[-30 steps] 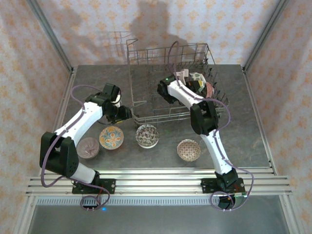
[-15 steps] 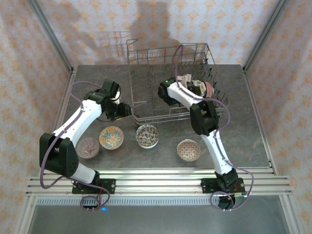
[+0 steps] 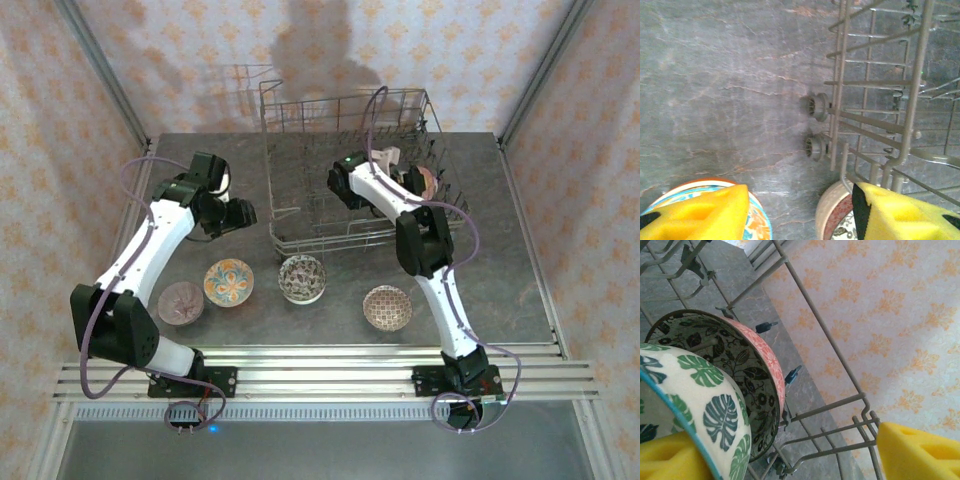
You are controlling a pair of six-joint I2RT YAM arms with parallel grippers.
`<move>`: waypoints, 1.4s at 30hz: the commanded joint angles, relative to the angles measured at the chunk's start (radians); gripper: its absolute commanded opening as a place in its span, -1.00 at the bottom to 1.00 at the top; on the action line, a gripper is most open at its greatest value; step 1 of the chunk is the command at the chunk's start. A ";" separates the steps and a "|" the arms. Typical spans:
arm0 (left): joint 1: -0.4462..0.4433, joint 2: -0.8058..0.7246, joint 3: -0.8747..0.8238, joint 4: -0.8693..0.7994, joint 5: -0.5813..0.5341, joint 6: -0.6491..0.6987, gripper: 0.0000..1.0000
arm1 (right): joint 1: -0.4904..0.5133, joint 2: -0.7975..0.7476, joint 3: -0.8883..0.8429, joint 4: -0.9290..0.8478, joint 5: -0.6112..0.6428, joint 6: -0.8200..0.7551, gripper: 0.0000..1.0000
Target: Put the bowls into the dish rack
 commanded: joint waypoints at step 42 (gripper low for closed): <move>-0.217 -0.196 -0.116 -0.099 -0.070 -0.109 0.06 | -0.047 -0.546 -0.337 0.555 -0.733 -0.730 0.91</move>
